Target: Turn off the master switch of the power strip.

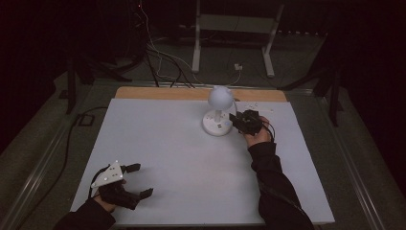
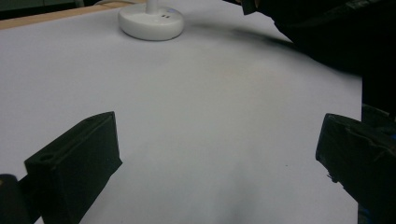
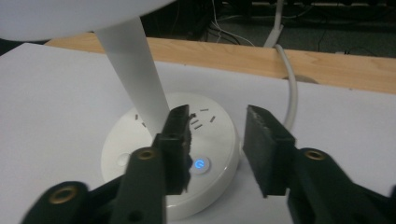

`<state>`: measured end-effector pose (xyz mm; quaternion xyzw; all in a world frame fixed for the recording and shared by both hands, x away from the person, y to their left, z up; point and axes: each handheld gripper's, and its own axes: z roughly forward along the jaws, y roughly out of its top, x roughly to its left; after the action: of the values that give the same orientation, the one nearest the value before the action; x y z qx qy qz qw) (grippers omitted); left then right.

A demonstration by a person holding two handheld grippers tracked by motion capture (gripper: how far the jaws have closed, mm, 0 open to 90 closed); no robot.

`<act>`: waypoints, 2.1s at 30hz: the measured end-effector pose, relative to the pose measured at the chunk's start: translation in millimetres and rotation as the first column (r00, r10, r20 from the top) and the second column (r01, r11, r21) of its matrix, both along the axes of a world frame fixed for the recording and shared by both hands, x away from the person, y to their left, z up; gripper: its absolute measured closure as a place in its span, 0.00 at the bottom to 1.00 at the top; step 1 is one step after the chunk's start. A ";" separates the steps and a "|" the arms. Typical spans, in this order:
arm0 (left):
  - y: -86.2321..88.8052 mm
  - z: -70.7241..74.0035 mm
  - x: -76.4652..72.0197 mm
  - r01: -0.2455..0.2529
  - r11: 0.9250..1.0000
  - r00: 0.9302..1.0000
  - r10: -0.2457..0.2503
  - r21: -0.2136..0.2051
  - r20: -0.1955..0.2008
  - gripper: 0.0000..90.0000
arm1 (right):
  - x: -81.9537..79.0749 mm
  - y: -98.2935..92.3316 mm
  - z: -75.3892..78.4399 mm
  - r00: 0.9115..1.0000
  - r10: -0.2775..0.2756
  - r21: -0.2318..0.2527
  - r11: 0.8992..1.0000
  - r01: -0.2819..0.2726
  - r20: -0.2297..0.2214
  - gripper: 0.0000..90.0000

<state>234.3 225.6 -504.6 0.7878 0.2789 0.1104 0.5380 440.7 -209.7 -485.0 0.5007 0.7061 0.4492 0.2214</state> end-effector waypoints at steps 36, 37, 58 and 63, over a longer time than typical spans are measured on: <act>-0.2 -0.3 0.2 0.004 1.000 1.000 -0.004 0.001 -0.005 0.00 | 10.3 21.6 -18.4 0.997 -0.027 -0.088 0.996 0.020 -0.078 1.00; -0.3 -0.3 0.0 0.004 1.000 1.000 -0.004 0.003 -0.003 0.00 | 10.1 22.2 -19.2 0.997 -0.025 -0.088 0.996 0.018 -0.078 1.00; -0.6 -0.2 0.0 0.005 1.000 1.000 -0.005 0.001 -0.005 0.00 | 6.1 28.4 -30.3 0.999 -0.017 -0.126 0.992 0.013 -0.029 1.00; -1.0 -0.2 -0.2 0.007 1.000 1.000 -0.007 0.004 -0.004 0.00 | 6.4 26.7 -31.2 1.000 -0.005 -0.113 0.994 0.002 -0.027 1.00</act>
<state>234.2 224.6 -504.8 0.7899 0.2770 0.1077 0.5364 447.1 -183.0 -516.2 0.4944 0.7325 0.4014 0.2406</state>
